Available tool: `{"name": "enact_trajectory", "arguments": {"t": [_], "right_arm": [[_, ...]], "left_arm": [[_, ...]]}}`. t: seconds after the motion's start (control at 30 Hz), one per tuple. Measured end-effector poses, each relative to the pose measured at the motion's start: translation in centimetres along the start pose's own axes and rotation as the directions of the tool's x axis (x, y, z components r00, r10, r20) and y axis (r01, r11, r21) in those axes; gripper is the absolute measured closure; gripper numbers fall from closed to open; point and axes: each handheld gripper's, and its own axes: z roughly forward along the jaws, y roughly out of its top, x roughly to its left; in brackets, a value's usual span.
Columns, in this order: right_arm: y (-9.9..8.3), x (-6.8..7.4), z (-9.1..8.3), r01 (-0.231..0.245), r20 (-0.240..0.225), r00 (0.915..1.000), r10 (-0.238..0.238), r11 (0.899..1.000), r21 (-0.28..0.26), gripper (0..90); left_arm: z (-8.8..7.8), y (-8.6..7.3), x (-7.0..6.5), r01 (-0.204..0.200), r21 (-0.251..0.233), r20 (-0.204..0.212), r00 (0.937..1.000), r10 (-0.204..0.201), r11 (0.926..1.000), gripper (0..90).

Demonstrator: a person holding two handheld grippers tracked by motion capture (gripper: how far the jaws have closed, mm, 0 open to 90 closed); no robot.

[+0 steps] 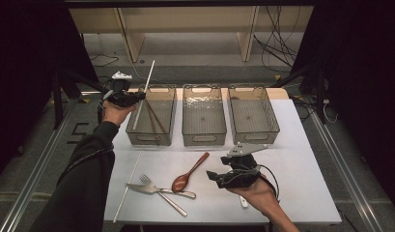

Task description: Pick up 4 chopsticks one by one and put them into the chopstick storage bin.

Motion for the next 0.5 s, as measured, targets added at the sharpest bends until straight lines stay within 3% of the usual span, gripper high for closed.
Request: {"name": "enact_trajectory", "arguments": {"t": [0.27,0.43,0.5], "right_arm": [[0.0,0.0,0.0,0.003,-0.003,1.0000,-0.003,1.000,0.001,29.6],[0.0,0.1,0.1,0.004,-0.002,1.0000,-0.004,1.000,0.001,29.7],[0.0,0.1,0.0,0.003,-0.003,1.0000,-0.003,1.000,0.002,29.7]], "left_arm": [[0.4,-0.8,0.0,-0.007,0.015,-0.009,0.9999,0.007,0.9999,83.7],[0.9,-1.2,-0.3,-0.038,0.056,-0.019,0.9991,0.039,0.9977,83.0],[1.0,-1.3,-0.2,-0.018,0.066,-0.029,0.9994,0.020,0.9977,82.4]]}}
